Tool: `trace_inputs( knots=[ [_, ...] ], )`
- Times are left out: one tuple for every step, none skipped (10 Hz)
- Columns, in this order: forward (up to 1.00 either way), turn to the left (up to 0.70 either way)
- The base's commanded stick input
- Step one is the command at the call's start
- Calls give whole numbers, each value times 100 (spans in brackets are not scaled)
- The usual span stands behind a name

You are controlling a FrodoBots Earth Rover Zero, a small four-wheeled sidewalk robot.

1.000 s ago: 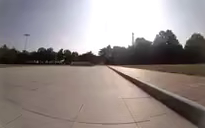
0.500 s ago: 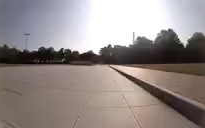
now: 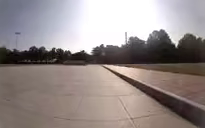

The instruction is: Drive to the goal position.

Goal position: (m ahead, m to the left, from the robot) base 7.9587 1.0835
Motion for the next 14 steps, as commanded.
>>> trace_inputs(
  knots=[
    [70,1],
    [70,1],
    [70,1],
    [70,1],
    [70,1],
    [70,1],
    [70,1],
    [70,1],
    [70,1],
    [70,1],
    [70,1],
    [70,1],
    [70,1],
    [70,1]
  ],
)
